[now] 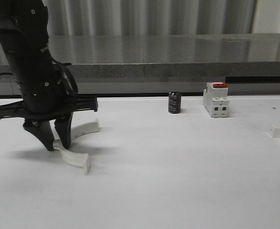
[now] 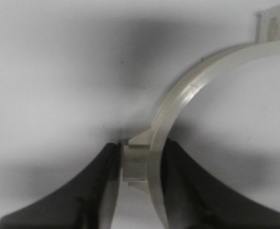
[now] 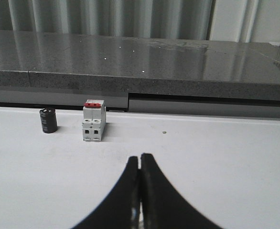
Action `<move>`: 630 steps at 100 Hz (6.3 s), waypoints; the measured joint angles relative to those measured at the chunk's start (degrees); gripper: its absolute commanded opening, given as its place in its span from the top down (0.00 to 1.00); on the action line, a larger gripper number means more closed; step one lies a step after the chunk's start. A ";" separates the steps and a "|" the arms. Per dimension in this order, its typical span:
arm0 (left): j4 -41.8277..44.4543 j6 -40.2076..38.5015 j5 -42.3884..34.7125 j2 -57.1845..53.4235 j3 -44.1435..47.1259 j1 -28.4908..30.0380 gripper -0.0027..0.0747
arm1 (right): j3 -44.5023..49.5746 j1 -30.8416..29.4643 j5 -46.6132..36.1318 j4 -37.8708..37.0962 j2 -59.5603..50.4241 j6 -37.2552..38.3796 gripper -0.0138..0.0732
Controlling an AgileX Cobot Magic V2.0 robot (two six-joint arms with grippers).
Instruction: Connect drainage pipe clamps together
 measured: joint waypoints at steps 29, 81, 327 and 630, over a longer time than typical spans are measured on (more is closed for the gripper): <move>2.10 -0.14 0.53 -1.25 -3.78 0.00 0.40 | 0.00 0.00 0.00 0.00 0.00 0.00 0.92; -2.53 20.86 0.29 -22.45 -0.87 8.68 0.99 | 0.00 0.00 0.00 0.00 0.00 0.00 0.92; -11.70 34.13 -19.52 -97.53 53.26 26.57 0.99 | -25.48 0.00 30.49 -0.12 18.43 0.00 0.92; -11.70 34.23 -19.52 -97.53 53.26 26.57 0.99 | -76.49 13.41 51.83 8.42 101.37 14.33 0.75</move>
